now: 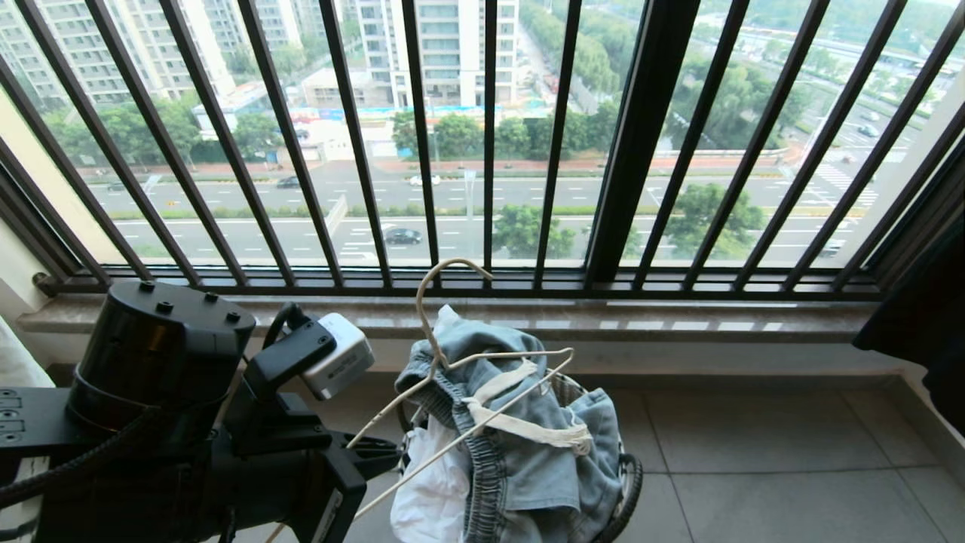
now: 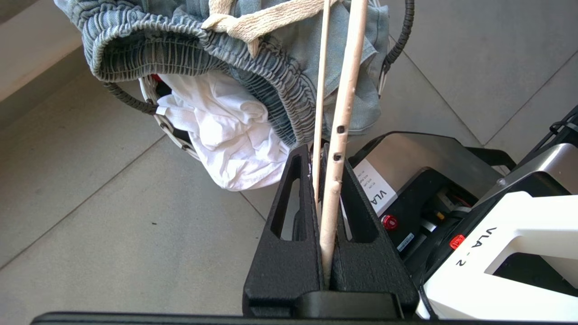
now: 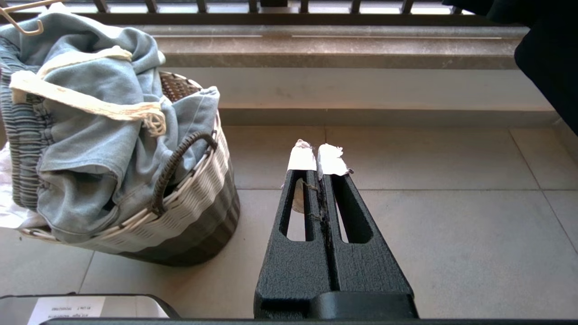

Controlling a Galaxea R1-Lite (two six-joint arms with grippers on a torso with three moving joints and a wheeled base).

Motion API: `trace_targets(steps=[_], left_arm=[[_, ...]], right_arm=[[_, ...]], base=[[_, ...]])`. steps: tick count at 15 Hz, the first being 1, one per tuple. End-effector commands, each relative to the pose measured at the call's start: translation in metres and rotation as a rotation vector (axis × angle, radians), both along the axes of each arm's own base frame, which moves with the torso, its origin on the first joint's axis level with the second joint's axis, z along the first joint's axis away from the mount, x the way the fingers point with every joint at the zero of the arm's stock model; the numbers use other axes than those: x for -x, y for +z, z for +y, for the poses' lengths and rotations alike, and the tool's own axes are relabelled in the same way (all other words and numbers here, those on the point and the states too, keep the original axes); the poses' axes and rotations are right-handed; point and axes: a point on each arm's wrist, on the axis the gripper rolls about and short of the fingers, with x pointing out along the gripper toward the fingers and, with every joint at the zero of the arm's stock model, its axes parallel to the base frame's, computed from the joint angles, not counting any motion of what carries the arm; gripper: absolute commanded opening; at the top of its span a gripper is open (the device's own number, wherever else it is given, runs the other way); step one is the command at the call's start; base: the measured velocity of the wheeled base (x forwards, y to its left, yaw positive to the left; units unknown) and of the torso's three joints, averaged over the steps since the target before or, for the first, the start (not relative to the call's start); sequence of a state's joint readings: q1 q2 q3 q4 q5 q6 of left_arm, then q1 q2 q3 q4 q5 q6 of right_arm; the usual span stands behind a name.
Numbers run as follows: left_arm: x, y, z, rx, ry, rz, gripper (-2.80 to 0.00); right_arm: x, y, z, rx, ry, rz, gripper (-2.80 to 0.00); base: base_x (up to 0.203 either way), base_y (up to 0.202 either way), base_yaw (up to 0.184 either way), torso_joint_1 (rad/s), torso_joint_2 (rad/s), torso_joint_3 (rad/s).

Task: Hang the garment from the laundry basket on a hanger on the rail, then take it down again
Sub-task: Pick up clothes from the basket

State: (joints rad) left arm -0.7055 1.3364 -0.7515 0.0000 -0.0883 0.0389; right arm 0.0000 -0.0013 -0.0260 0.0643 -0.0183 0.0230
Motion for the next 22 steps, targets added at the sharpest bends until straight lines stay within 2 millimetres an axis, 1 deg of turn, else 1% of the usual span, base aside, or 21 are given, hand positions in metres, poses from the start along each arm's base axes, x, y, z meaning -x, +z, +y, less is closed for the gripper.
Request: trace_targets(steps=[1,17,19,22], left_arm=[[0.0,0.001,0.0,0.002,-0.001,-0.003,-2.8],[0.002,0.003,0.002,0.011,-0.001,-0.012,-2.8],[0.005,0.007,0.004,0.024,0.001,-0.025,-2.8],[0.014,0.019,0.012,0.063,0.0,-0.071,-2.8]], right_arm=[[0.0,0.0,0.0,0.0,0.0,0.0,-2.8],[0.0,0.0,0.0,0.0,0.0,0.0,-2.8],[0.0,0.0,0.0,0.003,0.0,0.001,-2.8],[0.0,0.0,0.0,0.005,0.0,0.0,-2.8]], base=[[0.0,0.0,0.0,0.005,0.0,-0.201],[0.0,0.0,0.0,0.005,0.0,-0.195],[0.0,0.0,0.0,0.003,0.0,-0.149],[0.0,0.0,0.0,0.0,0.0,-0.027]])
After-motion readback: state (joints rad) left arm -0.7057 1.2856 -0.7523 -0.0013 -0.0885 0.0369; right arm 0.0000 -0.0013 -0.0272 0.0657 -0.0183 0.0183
